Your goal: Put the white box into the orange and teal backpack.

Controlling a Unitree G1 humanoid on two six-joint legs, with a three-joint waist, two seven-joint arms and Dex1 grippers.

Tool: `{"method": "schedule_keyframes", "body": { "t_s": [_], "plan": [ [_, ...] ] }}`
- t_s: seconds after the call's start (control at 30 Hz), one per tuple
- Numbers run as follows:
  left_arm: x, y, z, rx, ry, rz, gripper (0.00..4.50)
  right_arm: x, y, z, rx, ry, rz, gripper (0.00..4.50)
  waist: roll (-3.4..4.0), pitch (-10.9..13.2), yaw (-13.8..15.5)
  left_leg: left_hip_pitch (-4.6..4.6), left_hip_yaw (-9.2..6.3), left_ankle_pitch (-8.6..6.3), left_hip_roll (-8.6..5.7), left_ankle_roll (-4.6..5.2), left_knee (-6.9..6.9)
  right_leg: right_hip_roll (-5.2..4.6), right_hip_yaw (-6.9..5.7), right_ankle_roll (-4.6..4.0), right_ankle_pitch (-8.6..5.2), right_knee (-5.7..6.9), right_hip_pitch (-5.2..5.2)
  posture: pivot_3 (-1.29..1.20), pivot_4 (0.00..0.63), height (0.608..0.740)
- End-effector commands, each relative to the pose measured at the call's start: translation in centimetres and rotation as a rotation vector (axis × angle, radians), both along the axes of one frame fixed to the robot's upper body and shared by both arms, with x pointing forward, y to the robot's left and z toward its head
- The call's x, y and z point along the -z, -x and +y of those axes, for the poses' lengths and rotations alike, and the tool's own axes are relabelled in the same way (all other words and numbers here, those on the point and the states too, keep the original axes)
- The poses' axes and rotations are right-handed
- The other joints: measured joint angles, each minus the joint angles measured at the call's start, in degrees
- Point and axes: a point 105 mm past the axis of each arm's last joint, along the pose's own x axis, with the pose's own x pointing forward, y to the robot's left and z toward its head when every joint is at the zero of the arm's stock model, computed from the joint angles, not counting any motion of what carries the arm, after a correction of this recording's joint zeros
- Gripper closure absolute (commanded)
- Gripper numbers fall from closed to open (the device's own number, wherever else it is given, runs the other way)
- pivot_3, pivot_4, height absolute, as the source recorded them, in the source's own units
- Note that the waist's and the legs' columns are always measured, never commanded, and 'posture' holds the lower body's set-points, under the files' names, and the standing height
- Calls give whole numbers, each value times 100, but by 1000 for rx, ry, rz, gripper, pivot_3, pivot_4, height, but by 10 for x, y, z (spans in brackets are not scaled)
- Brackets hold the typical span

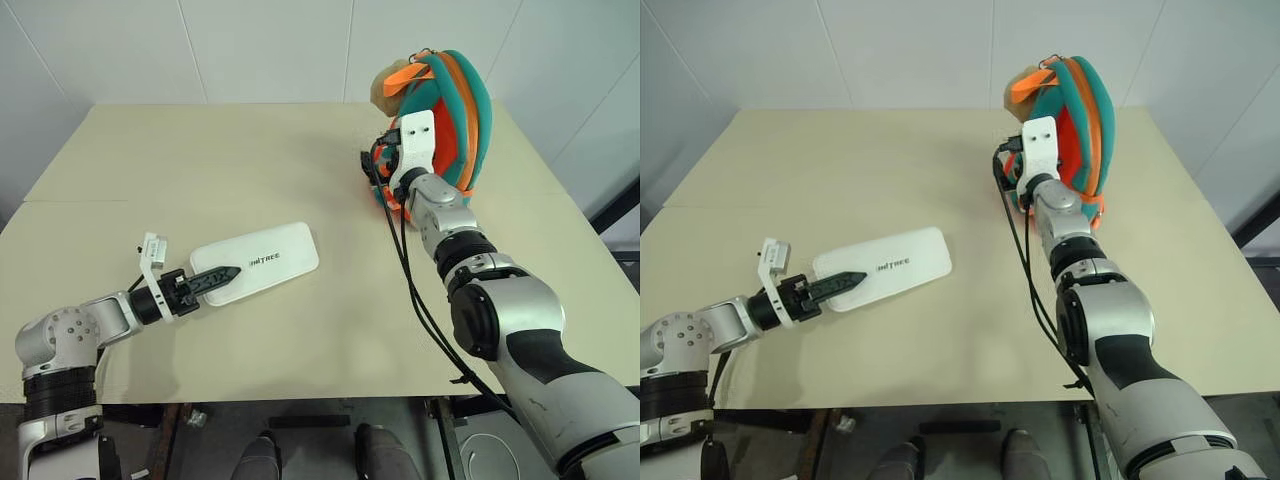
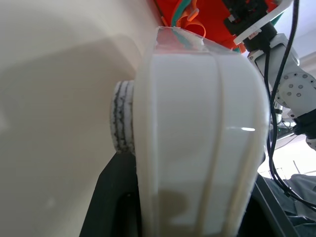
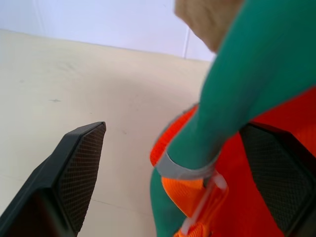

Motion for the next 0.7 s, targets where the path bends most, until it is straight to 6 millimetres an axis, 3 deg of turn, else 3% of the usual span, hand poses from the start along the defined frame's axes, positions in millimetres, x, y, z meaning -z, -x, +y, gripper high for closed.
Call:
{"method": "schedule_keyframes", "body": {
  "t_s": [0.03, 0.2, 0.37, 0.57, 0.7],
  "plan": [
    [-2, 2, 0, -1, 9, -20, 3262, -22, 16, -3, -116, -18, -109, 0, 0, 0, 18, 0, 0, 0, 1, -1, 2, 2, 0, 1, 0, 1, 0, 0, 150, 740],
    [1, -3, -7, 31, 12, -8, 3262, -19, 70, -11, -213, 23, -150, 0, 0, 0, 97, -4, -2, -1, 3, -3, 7, 3, -1, 3, -2, 17, 1, 0, 150, 740],
    [3, -13, -19, 88, 6, 4, 3262, -33, 109, -53, -68, 42, -166, 0, 1, 0, 191, 1, 2, -2, 2, -2, 17, 3, 1, 1, -3, 2, -1, 0, 150, 740],
    [2, -23, -30, 141, 6, 10, 3262, -65, 140, -94, 88, 66, -232, 0, -1, -1, 201, 2, 8, 0, 3, 2, 24, 1, -2, -9, 3, -20, 6, 0, 150, 740],
    [3, -29, -38, 174, 13, 10, 3262, -70, 142, -122, 201, 83, -221, 0, -3, -2, 208, 0, 12, 0, 3, 4, 22, -1, -2, -9, 4, -35, 10, 0, 150, 740]
  ]
}}
